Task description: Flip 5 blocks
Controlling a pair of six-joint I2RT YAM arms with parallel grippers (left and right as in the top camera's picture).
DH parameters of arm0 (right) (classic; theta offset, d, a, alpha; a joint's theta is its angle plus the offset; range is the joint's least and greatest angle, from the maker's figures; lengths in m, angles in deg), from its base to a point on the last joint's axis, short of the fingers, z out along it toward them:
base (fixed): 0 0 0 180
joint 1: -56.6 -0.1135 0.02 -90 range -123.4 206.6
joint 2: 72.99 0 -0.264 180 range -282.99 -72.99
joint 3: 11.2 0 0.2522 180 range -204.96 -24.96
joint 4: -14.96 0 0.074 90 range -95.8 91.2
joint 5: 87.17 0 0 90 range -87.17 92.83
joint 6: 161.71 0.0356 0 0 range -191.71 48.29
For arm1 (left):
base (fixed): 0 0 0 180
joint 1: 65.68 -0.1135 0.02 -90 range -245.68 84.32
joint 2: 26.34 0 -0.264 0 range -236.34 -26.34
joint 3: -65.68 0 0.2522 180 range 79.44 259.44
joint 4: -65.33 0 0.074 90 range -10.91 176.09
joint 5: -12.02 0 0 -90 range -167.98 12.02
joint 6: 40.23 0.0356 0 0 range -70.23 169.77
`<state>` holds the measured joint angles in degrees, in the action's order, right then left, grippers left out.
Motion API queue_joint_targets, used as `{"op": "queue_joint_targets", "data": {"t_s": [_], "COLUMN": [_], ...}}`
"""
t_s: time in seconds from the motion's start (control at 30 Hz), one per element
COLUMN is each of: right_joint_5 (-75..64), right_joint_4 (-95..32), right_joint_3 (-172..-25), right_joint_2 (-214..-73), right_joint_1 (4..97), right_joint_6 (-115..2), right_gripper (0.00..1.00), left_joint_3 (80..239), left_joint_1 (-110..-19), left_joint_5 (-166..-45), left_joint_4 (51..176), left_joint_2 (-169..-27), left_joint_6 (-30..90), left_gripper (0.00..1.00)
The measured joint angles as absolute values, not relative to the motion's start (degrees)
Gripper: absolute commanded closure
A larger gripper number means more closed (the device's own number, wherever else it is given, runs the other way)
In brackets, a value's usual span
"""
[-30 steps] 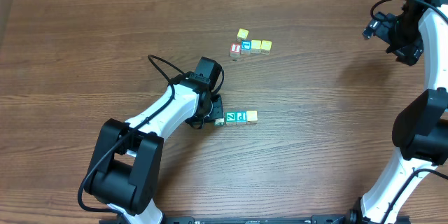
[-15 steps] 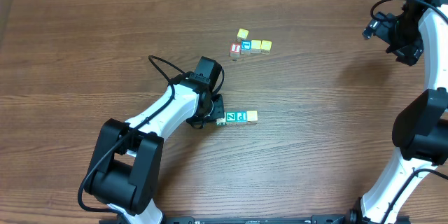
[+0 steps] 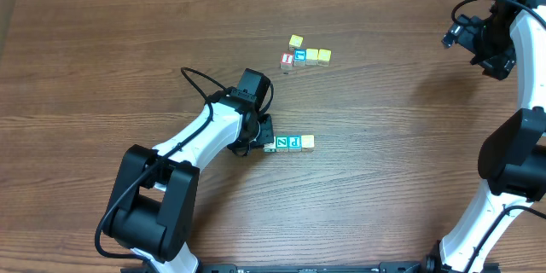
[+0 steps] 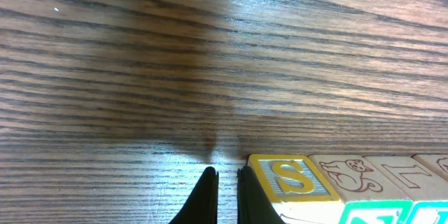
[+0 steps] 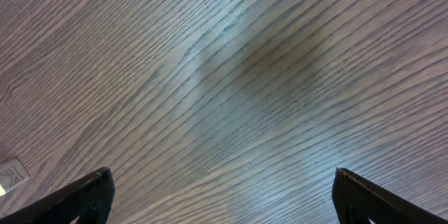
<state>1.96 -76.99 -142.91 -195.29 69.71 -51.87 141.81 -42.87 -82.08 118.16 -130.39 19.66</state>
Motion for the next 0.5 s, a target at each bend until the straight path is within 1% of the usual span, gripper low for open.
{"op": "queue_joint_targets", "data": {"t_s": [0.17, 0.23, 0.27, 0.33, 0.37, 0.43, 0.5], "right_joint_5": [1.98, 1.98, 1.96, 1.96, 1.98, 1.98, 1.98], "right_joint_4": [-77.06, -77.04, -77.04, -77.04, -77.06, -77.06, -77.02], "right_joint_3": [-142.91, -142.91, -142.91, -142.91, -142.91, -142.91, -142.91], "right_joint_2": [-195.29, -195.29, -195.29, -195.29, -195.29, -195.29, -195.29], "right_joint_1": [69.71, 69.71, 69.71, 69.71, 69.71, 69.71, 69.71], "right_joint_6": [-51.87, -51.85, -51.85, -51.85, -51.85, -51.85, -51.85], "right_gripper": [0.0, 0.0, 0.0, 0.0, 0.0, 0.0, 0.0], "left_joint_3": [142.11, 143.32, 144.24, 146.84, 148.3, 151.29, 153.41], "left_joint_1": [-43.16, -43.81, -44.34, -45.82, -46.68, -48.58, -50.26], "left_joint_5": [-82.06, -82.01, -81.91, -81.66, -81.58, -81.12, -80.09], "left_joint_4": [119.03, 120.67, 121.46, 122.46, 122.77, 122.77, 122.46], "left_joint_2": [-130.39, -130.39, -130.39, -130.39, -130.39, -130.39, -130.39], "left_joint_6": [19.75, 19.9, 19.97, 20.43, 20.91, 22.07, 22.81], "left_gripper": [0.84, 0.78, 0.73, 0.58, 0.54, 0.5, 0.5]}}
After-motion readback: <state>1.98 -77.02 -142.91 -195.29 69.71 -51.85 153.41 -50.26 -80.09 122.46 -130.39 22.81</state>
